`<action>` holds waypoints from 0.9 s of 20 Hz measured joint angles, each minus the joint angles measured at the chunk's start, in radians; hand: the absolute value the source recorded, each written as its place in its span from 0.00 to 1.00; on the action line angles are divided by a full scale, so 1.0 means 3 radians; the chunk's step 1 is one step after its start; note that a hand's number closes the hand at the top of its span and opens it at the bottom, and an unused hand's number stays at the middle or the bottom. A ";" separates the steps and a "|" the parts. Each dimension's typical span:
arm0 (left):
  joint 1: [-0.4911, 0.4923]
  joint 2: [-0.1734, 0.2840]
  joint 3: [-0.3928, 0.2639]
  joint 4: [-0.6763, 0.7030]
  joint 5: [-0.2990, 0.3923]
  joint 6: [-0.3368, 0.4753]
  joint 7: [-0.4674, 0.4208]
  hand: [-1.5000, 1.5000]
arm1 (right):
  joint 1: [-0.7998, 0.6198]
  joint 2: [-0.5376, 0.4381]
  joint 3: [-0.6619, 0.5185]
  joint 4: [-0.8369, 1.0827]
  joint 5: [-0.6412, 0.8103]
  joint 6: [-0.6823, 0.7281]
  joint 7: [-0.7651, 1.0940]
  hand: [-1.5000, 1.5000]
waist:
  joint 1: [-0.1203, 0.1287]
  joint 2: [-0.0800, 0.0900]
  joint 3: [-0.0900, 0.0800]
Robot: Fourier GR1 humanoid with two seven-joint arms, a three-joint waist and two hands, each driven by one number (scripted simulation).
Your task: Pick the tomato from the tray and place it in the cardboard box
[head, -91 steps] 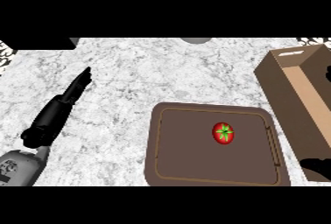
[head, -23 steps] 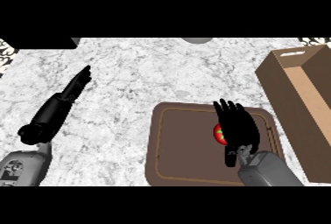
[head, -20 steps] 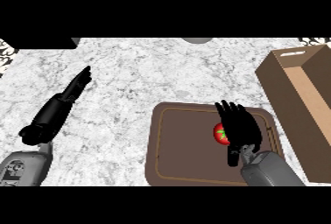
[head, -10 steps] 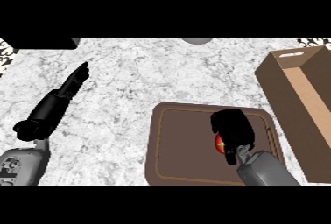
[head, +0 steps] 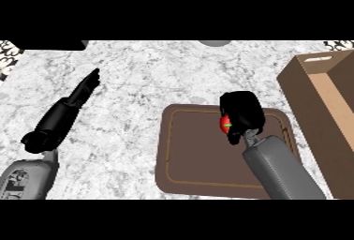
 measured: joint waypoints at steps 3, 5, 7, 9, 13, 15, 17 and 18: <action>-0.0041 -0.0013 -0.0013 0.0000 -0.0006 -0.0008 -0.0005 0.50 | -0.0362 0.0117 -0.0373 0.0456 -0.0067 -0.0272 0.0090 1.00 | 0.0047 0.0021 0.0004; -0.0062 -0.0026 -0.0024 -0.0037 -0.0014 -0.0006 0.0050 0.50 | -0.0652 0.0122 -0.0546 0.0738 -0.0069 -0.0416 0.0074 1.00 | 0.0051 0.0018 0.0004; -0.0059 -0.0063 -0.0053 -0.0024 -0.0052 0.0019 0.0055 0.50 | -0.0921 0.0132 -0.0616 0.0977 0.0008 -0.0537 0.0088 1.00 | 0.0043 0.0014 0.0003; -0.0047 -0.0063 -0.0037 0.0011 -0.0057 0.0011 0.0033 0.50 | -0.1157 0.0121 -0.0666 0.1082 0.0072 -0.0554 0.0141 1.00 | 0.0023 0.0006 0.0003; -0.0060 -0.0053 0.0009 0.0001 -0.0049 0.0002 0.0064 0.50 | -0.1460 0.0145 -0.0770 0.1126 0.0193 -0.0676 0.0379 1.00 | -0.0008 -0.0010 0.0001; 0.0005 -0.0062 -0.0004 -0.0050 -0.0068 0.0014 0.0058 0.50 | -0.1565 0.0099 -0.0879 0.1071 0.0243 -0.0762 0.0574 1.00 | -0.0017 -0.0017 0.0001; 0.0004 -0.0069 0.0011 -0.0026 -0.0078 0.0031 0.0044 0.50 | -0.1613 0.0031 -0.1016 0.1007 0.0263 -0.0882 0.0742 1.00 | -0.0041 -0.0020 0.0000; -0.0007 -0.0062 0.0020 -0.0028 -0.0069 0.0020 0.0061 0.50 | -0.1633 0.0012 -0.1086 0.1000 0.0278 -0.0961 0.0834 1.00 | -0.0043 -0.0019 0.0001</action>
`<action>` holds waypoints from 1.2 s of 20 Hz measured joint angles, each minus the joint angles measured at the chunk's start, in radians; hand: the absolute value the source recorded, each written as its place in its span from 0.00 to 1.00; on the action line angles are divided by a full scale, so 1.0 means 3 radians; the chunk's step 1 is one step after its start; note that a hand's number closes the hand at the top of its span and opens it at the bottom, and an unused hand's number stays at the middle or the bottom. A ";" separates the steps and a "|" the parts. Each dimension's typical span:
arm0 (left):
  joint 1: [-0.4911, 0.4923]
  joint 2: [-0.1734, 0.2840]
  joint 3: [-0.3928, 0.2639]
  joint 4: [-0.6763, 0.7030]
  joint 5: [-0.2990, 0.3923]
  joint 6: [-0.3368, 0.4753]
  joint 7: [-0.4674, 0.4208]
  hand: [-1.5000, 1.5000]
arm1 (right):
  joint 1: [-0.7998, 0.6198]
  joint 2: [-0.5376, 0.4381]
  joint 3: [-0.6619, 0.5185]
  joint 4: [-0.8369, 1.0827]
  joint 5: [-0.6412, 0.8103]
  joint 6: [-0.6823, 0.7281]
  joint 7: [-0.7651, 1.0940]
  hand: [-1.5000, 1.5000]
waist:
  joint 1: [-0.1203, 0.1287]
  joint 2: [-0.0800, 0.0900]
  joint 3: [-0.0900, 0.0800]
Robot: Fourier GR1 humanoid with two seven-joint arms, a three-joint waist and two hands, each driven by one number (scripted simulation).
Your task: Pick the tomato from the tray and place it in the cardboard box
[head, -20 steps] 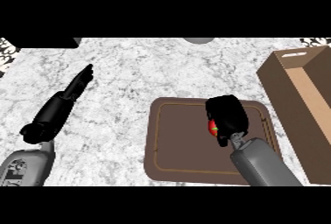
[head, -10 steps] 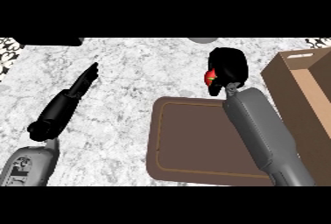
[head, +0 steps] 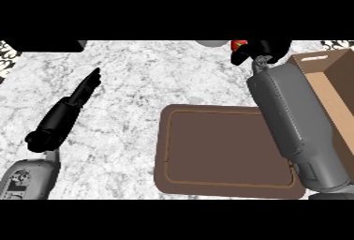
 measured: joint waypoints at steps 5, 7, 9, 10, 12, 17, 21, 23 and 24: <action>0.0018 0.0025 0.0039 0.0008 0.0009 -0.0033 -0.0018 0.50 | 0.0019 -0.0230 -0.0271 -0.0150 0.0066 -0.0169 0.0316 1.00 | -0.0026 -0.0005 0.0000; 0.0043 0.0002 0.0036 0.0027 -0.0013 -0.0014 -0.0048 0.50 | 0.0076 -0.0355 -0.0386 -0.0202 0.0052 -0.0216 0.0351 1.00 | -0.0032 -0.0005 0.0000; 0.0056 -0.0052 -0.0001 0.0049 -0.0064 0.0029 -0.0077 0.50 | 0.0102 -0.0482 -0.0501 -0.0231 0.0026 -0.0235 0.0367 1.00 | -0.0035 -0.0004 -0.0001; 0.0036 -0.0053 0.0012 0.0041 -0.0051 0.0022 -0.0048 0.50 | 0.0127 -0.0552 -0.0562 -0.0241 -0.0005 -0.0227 0.0355 1.00 | -0.0035 -0.0004 0.0000; 0.0051 -0.0046 0.0021 0.0038 -0.0058 0.0009 -0.0073 0.50 | 0.0130 -0.0734 -0.0695 -0.0172 -0.0085 -0.0185 0.0265 1.00 | -0.0027 -0.0002 0.0000; 0.0048 -0.0022 0.0053 -0.0024 -0.0040 -0.0037 -0.0022 0.50 | 0.0295 -0.1040 -0.0835 -0.0042 -0.0205 0.0113 0.0094 1.00 | -0.0029 -0.0003 0.0000; 0.0088 -0.0035 0.0055 -0.0014 -0.0059 -0.0031 -0.0074 0.50 | 0.0424 -0.1204 -0.1029 0.0102 -0.0506 0.0578 -0.0052 1.00 | -0.0042 -0.0006 0.0001; 0.0124 -0.0030 0.0054 -0.0055 -0.0054 -0.0048 -0.0060 0.50 | 0.0515 -0.1296 -0.1122 0.0212 -0.0631 0.0730 -0.0172 1.00 | -0.0034 -0.0004 0.0002; 0.0148 -0.0029 0.0058 -0.0058 -0.0057 -0.0054 -0.0075 0.50 | 0.0559 -0.1322 -0.1149 0.0221 -0.0685 0.0812 -0.0210 1.00 | -0.0034 -0.0004 0.0002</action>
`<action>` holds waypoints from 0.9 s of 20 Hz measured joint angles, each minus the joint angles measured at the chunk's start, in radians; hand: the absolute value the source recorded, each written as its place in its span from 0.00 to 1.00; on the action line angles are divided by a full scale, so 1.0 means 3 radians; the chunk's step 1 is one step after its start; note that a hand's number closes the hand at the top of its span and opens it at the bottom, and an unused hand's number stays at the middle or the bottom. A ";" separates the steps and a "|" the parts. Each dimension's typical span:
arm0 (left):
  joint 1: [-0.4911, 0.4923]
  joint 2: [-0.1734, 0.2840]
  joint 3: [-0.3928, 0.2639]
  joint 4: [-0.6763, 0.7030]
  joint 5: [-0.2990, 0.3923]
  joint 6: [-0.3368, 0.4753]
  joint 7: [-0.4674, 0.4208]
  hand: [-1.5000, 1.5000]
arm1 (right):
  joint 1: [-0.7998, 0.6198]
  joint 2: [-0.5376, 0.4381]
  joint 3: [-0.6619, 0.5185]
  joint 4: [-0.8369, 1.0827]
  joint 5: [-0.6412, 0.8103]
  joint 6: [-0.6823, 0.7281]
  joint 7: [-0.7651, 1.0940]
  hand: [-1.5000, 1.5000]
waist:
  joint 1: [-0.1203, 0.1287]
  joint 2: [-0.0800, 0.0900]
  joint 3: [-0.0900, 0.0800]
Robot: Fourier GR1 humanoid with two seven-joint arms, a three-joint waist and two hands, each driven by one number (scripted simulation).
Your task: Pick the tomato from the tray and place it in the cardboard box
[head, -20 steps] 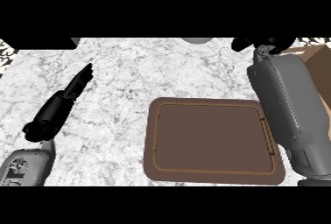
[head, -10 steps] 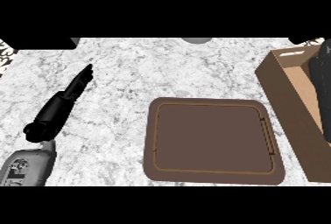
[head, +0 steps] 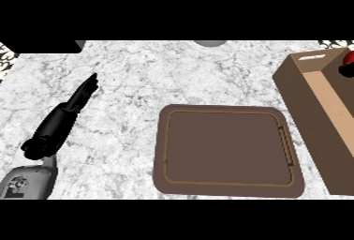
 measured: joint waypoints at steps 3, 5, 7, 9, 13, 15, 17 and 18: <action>-0.0005 -0.0020 -0.0006 0.0019 -0.0026 0.0009 -0.0020 0.50 | 0.0094 -0.0139 -0.0098 0.0128 -0.0158 0.0249 -0.0170 1.00 | 0.0001 0.0002 -0.0001; -0.0028 0.0023 0.0044 0.0002 0.0015 -0.0039 0.0019 0.50 | 0.0183 -0.0195 -0.0120 0.0171 -0.0216 0.0411 -0.0208 1.00 | 0.0002 0.0002 0.0000; -0.0031 0.0009 0.0042 0.0030 -0.0011 -0.0026 -0.0012 0.50 | 0.0247 -0.0252 -0.0172 0.0242 -0.0304 0.0565 -0.0268 0.00 | 0.0001 0.0003 0.0000; -0.0028 0.0018 0.0065 -0.0004 0.0025 -0.0057 0.0015 0.50 | 0.0333 -0.0274 -0.0205 0.0246 -0.0425 0.0730 -0.0417 0.00 | 0.0001 0.0000 -0.0001; -0.0112 -0.0021 0.0059 0.0037 -0.0005 -0.0040 0.0058 0.50 | 0.0429 -0.0285 -0.0262 0.0247 -0.0609 0.0779 -0.0768 0.00 | 0.0001 0.0003 0.0001; -0.0141 -0.0026 0.0077 0.0042 0.0008 -0.0040 0.0079 0.50 | 0.0429 -0.0276 -0.0343 0.0163 -0.0716 0.0681 -0.0928 0.00 | -0.0003 0.0002 0.0002; -0.0133 -0.0020 0.0094 0.0028 0.0027 -0.0048 0.0110 0.50 | 0.0423 -0.0227 -0.0502 0.0044 -0.0871 0.0479 -0.1096 0.00 | -0.0013 -0.0006 0.0004; -0.0135 -0.0016 0.0101 0.0041 0.0029 -0.0052 0.0104 0.50 | 0.0374 -0.0177 -0.0626 0.0000 -0.0986 0.0357 -0.1148 0.00 | -0.0020 -0.0008 0.0006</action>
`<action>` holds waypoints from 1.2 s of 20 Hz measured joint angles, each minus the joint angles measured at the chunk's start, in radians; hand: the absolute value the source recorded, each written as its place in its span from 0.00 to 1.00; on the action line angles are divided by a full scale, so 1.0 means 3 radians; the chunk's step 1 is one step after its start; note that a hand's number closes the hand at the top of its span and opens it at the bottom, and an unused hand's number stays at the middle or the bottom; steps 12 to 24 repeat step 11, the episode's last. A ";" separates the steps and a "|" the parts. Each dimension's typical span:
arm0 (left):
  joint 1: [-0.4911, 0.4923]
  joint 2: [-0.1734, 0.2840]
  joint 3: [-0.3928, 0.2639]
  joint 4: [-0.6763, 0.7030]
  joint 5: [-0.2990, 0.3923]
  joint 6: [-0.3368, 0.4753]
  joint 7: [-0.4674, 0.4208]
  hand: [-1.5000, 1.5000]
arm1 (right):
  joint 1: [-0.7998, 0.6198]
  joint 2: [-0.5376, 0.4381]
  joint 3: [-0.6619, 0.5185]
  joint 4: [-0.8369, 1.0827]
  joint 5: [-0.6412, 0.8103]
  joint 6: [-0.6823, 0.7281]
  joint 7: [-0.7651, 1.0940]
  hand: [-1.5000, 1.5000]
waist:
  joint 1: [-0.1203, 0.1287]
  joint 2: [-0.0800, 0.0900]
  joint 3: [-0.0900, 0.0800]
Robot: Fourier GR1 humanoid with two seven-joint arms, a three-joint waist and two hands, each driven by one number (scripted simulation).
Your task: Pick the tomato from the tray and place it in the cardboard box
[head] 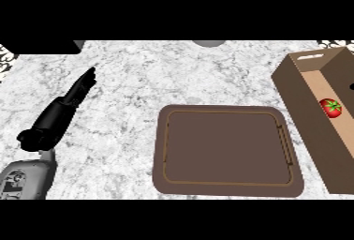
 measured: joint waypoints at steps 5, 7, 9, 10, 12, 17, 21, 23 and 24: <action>0.0035 -0.0018 -0.0011 -0.0021 -0.0027 0.0029 -0.0004 0.50 | -0.0136 0.0183 -0.0733 -0.0146 -0.0630 -0.0539 -0.0166 0.00 | -0.0034 -0.0013 0.0004; 0.0057 0.0002 0.0005 -0.0057 0.0002 -0.0003 -0.0004 0.50 | -0.0109 0.0203 -0.0984 -0.0178 -0.0835 -0.0672 -0.0199 0.00 | -0.0028 -0.0011 0.0002; 0.0039 0.0003 0.0002 -0.0038 -0.0020 0.0002 -0.0008 0.50 | -0.0060 0.0222 -0.1176 -0.0213 -0.1009 -0.0766 -0.0219 0.00 | -0.0026 -0.0006 0.0000; 0.0057 -0.0025 -0.0032 -0.0081 -0.0042 0.0018 0.0023 0.50 | -0.0027 0.0213 -0.1256 -0.0197 -0.1075 -0.0822 -0.0264 0.00 | -0.0014 -0.0003 -0.0001; 0.0087 -0.0031 -0.0044 -0.0093 -0.0046 0.0010 0.0012 0.50 | 0.0024 0.0192 -0.1333 -0.0197 -0.1149 -0.0845 -0.0302 0.00 | -0.0007 0.0000 -0.0002; 0.0087 -0.0031 -0.0044 -0.0093 -0.0046 0.0010 0.0012 0.50 | 0.0024 0.0192 -0.1333 -0.0197 -0.1149 -0.0845 -0.0302 0.00 | -0.0007 0.0000 -0.0002; 0.0087 -0.0031 -0.0044 -0.0093 -0.0046 0.0010 0.0012 0.50 | 0.0024 0.0192 -0.1333 -0.0197 -0.1149 -0.0845 -0.0302 0.00 | -0.0007 0.0000 -0.0002; 0.0087 -0.0031 -0.0044 -0.0093 -0.0046 0.0010 0.0012 0.50 | 0.0024 0.0192 -0.1333 -0.0197 -0.1149 -0.0845 -0.0302 0.00 | -0.0007 0.0000 -0.0002; 0.0087 -0.0031 -0.0044 -0.0093 -0.0046 0.0010 0.0012 0.50 | 0.0024 0.0192 -0.1333 -0.0197 -0.1149 -0.0845 -0.0302 0.00 | -0.0007 0.0000 -0.0002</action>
